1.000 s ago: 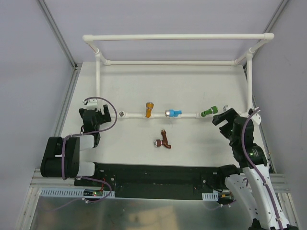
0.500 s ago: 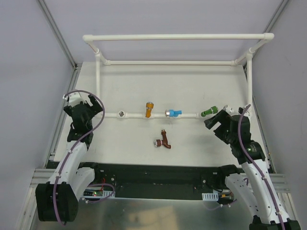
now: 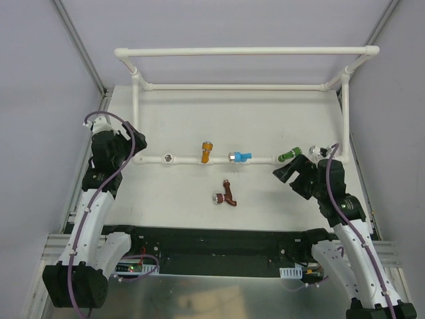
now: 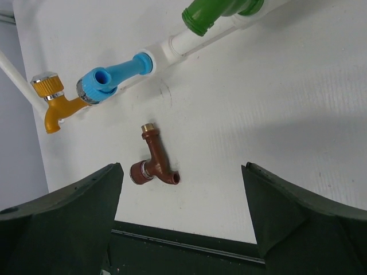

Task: Install the water faucets
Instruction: Move the water faucet to the center of the board.

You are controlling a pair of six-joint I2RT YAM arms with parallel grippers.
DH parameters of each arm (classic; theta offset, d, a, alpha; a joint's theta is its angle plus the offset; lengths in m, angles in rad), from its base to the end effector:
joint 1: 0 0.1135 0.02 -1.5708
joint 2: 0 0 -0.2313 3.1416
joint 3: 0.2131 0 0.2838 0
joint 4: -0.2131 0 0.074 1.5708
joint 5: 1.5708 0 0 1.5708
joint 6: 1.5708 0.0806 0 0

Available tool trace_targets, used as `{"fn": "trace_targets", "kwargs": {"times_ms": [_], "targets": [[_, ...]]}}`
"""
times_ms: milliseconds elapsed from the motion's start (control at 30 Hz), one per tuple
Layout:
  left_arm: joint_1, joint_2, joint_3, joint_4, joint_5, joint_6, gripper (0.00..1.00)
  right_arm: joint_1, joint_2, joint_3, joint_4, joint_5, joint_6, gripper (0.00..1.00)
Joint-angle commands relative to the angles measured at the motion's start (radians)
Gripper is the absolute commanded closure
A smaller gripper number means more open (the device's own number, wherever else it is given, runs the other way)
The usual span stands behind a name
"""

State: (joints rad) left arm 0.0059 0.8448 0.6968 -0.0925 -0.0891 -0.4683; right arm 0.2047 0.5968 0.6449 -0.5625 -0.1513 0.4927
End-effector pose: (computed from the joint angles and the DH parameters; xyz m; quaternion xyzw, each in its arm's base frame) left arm 0.2994 0.0089 0.2682 -0.2113 0.7576 -0.1072 0.6082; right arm 0.2292 0.0600 0.2412 0.0859 0.8578 0.2331 0.4500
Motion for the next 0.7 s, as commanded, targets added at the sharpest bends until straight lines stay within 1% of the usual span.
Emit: {"fn": "trace_targets", "kwargs": {"times_ms": [0,33,67,133,167,200,300,367,500,567,667], "targets": [[-0.079,0.022,0.101,-0.197,0.186,-0.064,0.10,0.059,0.000,-0.025,0.018,0.002,-0.006,0.07],[-0.146,0.017,0.081,-0.197,0.161,-0.076,0.10,0.105,0.000,-0.030,0.022,0.033,0.000,0.07],[-0.241,0.014,0.058,-0.197,0.111,-0.078,0.09,0.143,0.001,-0.036,0.029,0.070,0.016,0.07],[-0.413,0.016,0.015,-0.197,-0.025,-0.101,0.08,0.266,0.020,-0.030,0.033,0.145,0.044,0.08],[-0.467,0.011,-0.009,-0.197,-0.082,-0.128,0.08,0.327,0.032,-0.025,0.033,0.224,0.062,0.08],[-0.507,0.005,-0.032,-0.196,-0.106,-0.172,0.08,0.399,0.047,-0.021,0.035,0.283,0.079,0.07],[-0.563,-0.035,-0.109,-0.190,-0.113,-0.275,0.08,0.577,0.099,-0.027,0.065,0.406,0.136,0.07],[-0.586,-0.061,-0.143,-0.188,-0.109,-0.285,0.08,0.660,0.141,-0.043,0.119,0.456,0.167,0.07],[-0.592,-0.099,-0.178,-0.199,-0.078,-0.280,0.10,0.774,0.274,-0.057,0.229,0.512,0.213,0.07],[-0.592,-0.108,-0.178,-0.208,-0.075,-0.271,0.10,0.827,0.365,-0.035,0.265,0.548,0.225,0.07],[-0.592,-0.101,-0.172,-0.213,-0.069,-0.270,0.10,0.871,0.489,0.022,0.294,0.593,0.247,0.07]]}}
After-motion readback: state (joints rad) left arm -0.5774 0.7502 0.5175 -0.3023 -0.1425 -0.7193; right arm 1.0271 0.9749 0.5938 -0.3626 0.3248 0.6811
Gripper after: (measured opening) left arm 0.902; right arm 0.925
